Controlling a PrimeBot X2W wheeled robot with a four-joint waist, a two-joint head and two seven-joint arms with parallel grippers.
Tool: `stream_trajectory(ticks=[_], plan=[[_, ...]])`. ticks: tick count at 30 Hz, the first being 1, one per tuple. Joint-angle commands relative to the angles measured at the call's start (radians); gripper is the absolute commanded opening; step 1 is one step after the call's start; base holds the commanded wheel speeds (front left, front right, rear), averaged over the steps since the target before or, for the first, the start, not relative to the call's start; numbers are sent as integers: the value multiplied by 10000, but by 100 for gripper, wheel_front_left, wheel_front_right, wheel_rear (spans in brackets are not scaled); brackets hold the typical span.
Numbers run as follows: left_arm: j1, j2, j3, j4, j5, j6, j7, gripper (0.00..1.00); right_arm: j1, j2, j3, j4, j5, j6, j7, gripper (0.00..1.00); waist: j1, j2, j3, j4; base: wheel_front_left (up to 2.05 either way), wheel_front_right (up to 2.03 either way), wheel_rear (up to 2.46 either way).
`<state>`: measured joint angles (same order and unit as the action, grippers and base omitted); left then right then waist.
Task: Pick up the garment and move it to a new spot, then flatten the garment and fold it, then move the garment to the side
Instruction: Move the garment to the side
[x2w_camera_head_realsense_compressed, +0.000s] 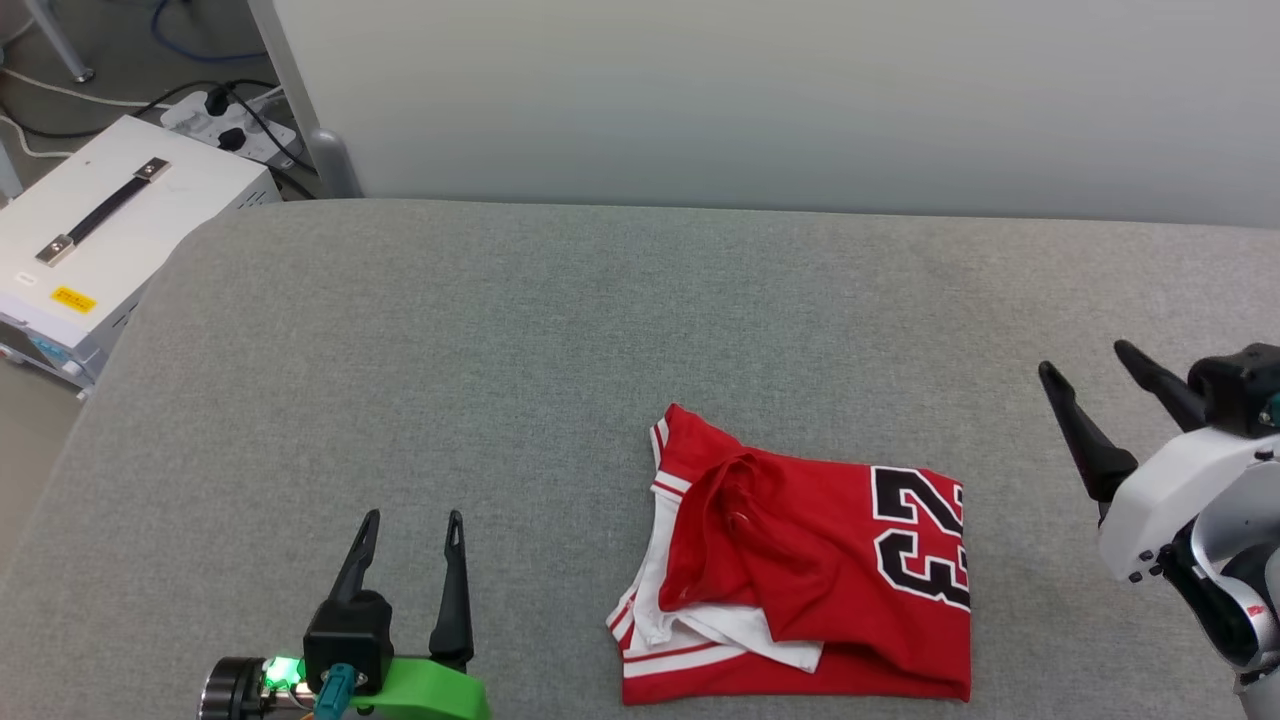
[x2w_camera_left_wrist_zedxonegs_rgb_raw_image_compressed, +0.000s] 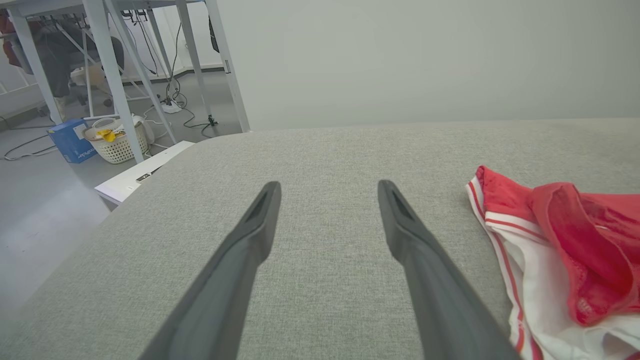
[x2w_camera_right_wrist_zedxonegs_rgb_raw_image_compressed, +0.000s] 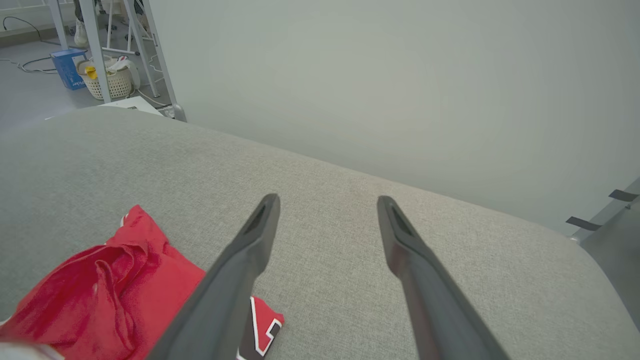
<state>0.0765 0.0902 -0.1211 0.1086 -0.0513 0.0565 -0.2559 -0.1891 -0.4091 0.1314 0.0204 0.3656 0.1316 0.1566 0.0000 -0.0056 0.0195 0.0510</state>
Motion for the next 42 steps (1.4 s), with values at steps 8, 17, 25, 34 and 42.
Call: stream_trajectory(ticks=[8, 17, 25, 34, 42], plan=[[-636, -154, -19, -38, 17, -116, -59, 100, -464, -1365, 1171, 290, 4057, -9, 5585, 100, 0, 56, 814, 279, 0, 0, 0], [-1119, -248, -187, -14, 29, -206, -59, 100, -180, -1183, 1024, 869, 5358, -9, 7195, 100, 0, 56, 1575, 701, 0, 0, 0], [-1485, -303, -323, 89, 29, -289, -59, 100, -295, -705, 1456, 1443, 5637, -9, 7398, 100, 0, 56, 2044, 1060, 0, 0, 0], [-1683, -350, -395, 169, -33, -252, -59, 100, -171, -566, 2103, 1819, 5792, -9, 7273, 100, 0, 56, 2213, 1322, 0, 0, 0], [-1564, -370, -361, 257, -56, -193, -59, 100, -461, -871, 2419, 1490, 5883, -9, 6649, 0, 0, 56, 1973, 1250, 0, 0, 0]])
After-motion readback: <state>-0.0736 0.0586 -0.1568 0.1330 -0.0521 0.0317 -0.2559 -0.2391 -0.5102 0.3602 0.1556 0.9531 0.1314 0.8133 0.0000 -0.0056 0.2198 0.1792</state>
